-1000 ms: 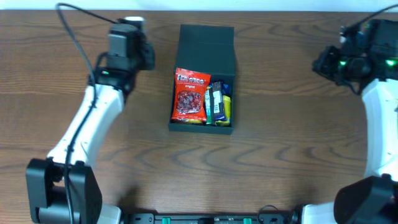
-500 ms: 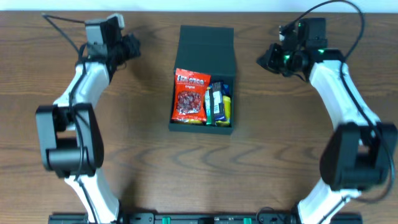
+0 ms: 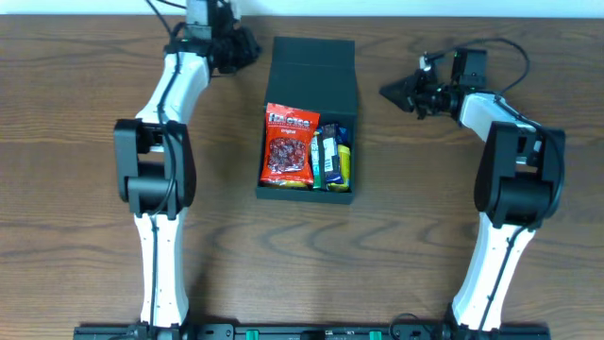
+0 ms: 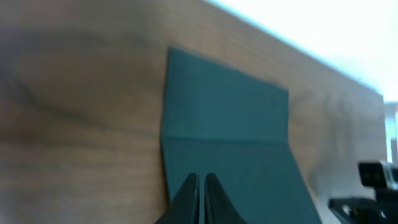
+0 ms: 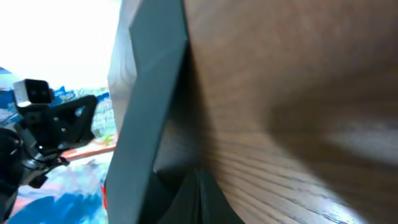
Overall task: Pack container
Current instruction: 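Push the box lid's back edge forward with both grippers, then swing the lid down over the box with both grippers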
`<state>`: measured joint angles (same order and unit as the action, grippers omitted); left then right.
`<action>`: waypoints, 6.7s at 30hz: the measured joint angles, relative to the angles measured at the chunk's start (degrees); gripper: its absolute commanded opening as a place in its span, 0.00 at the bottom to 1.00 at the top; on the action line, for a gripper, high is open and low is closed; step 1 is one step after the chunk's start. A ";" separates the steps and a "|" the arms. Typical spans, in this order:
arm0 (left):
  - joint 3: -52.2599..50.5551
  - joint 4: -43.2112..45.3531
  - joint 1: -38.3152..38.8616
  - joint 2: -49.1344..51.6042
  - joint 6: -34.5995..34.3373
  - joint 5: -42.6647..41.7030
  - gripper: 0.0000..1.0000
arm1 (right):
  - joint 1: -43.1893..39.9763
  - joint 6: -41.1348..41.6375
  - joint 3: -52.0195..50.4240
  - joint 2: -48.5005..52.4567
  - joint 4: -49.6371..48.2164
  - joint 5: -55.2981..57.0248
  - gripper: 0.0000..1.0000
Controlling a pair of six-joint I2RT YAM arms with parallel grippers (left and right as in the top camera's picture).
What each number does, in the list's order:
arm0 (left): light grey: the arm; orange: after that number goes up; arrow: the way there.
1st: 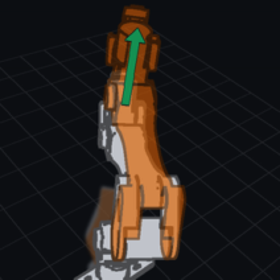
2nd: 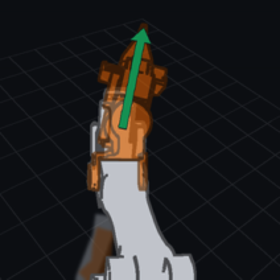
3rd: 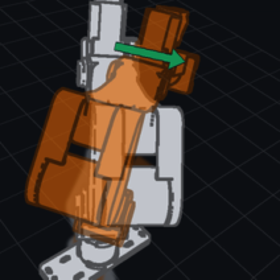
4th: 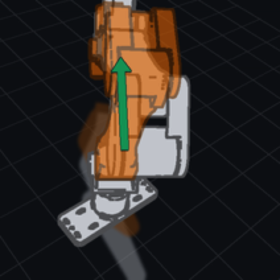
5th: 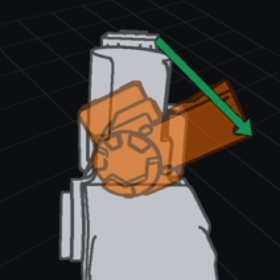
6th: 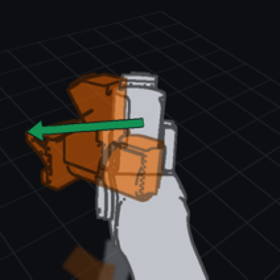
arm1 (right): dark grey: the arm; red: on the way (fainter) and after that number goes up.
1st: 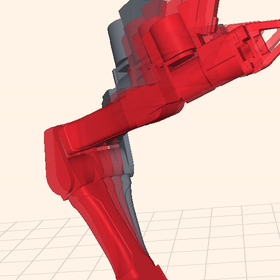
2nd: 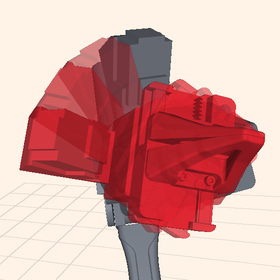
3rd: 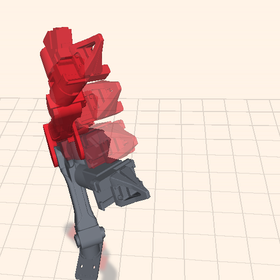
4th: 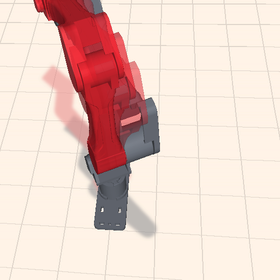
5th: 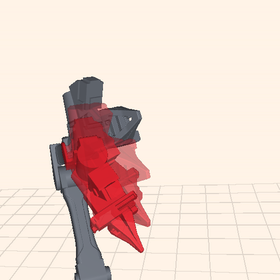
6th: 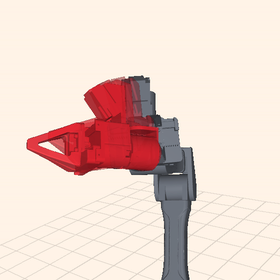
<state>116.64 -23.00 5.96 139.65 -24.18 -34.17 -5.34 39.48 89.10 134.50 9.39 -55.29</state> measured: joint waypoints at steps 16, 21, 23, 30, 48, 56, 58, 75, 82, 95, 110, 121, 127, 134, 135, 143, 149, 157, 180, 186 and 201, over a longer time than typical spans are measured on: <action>0.35 -10.99 -0.02 1.60 0.66 -0.31 0.05 | 2.27 0.63 0.48 0.31 2.14 -1.36 0.02; 0.35 -12.00 -0.02 1.70 1.09 0.28 0.06 | 3.96 0.63 0.52 0.28 2.14 -1.33 0.02; 0.35 -12.11 -0.02 1.68 1.51 0.33 0.05 | 4.46 0.63 0.52 0.31 2.14 -1.33 0.02; 0.33 -12.11 0.11 1.77 1.70 0.33 0.05 | 4.94 0.63 0.52 0.31 2.14 -1.31 0.02; 0.28 -8.02 1.44 4.50 1.46 -1.05 0.06 | 4.94 0.63 0.52 0.31 1.60 -0.17 0.02; 0.28 -7.96 1.44 4.50 1.49 -1.44 0.06 | 5.33 0.68 0.52 0.28 -0.59 -0.15 0.02; 0.26 -7.87 1.44 4.50 1.49 -1.44 0.05 | 5.60 0.68 0.52 0.28 -0.68 -0.15 0.02; 0.26 -8.46 1.44 4.59 1.42 -1.81 0.06 | 6.38 0.70 0.52 0.28 -0.63 -0.17 0.02; 0.26 -4.39 1.33 4.63 0.79 -4.28 0.05 | 6.40 0.66 0.52 0.28 -4.57 -1.46 0.02; 0.26 -1.42 0.48 4.63 1.99 -11.96 0.06 | 6.14 0.63 0.52 0.57 -18.86 -11.58 0.02; 0.26 -1.95 -2.58 0.90 6.60 -13.92 0.05 | 5.84 3.82 4.04 0.57 -27.19 -20.48 0.02; 0.28 -1.77 -3.08 -6.64 11.28 -16.72 0.06 | 5.86 10.51 7.61 0.57 -39.47 -28.35 0.02; 0.28 -1.99 -3.08 -7.37 13.20 -19.85 0.05 | 5.86 20.94 7.80 0.57 -53.79 -31.95 0.02; 0.28 -5.90 -3.19 -10.71 16.37 -22.73 0.06 | 5.86 35.56 7.91 0.57 -66.34 -33.33 0.02; 0.28 -7.26 -3.23 -11.39 17.27 -22.91 0.05 | 5.86 37.70 7.91 0.57 -67.21 -33.33 0.02; 0.31 -17.68 -4.09 -15.08 26.25 -23.61 0.06 | 5.86 50.88 7.91 0.57 -68.94 -33.33 0.02; 0.33 -23.12 -4.37 -15.28 31.61 -23.71 0.05 | 5.86 58.77 7.91 0.57 -71.28 -33.33 0.02; 0.33 -28.13 -4.74 -15.28 35.85 -23.71 0.05 | 5.90 67.41 7.91 0.57 -71.49 -33.29 0.02; 0.35 -34.80 -5.11 -15.28 45.72 -23.82 0.06 | 5.90 75.80 7.91 0.57 -79.21 -33.31 0.02; 0.35 -39.78 -5.38 -15.41 50.12 -23.93 0.06 | 5.90 76.37 7.91 0.57 -79.38 -33.31 0.02; 0.35 -43.21 -6.05 -18.82 57.64 -23.89 0.06 | 5.90 77.33 7.91 0.57 -80.65 -33.31 0.02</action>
<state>116.99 -66.22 -0.10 120.84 33.45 -58.06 0.56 116.81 97.01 135.06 -71.26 -88.60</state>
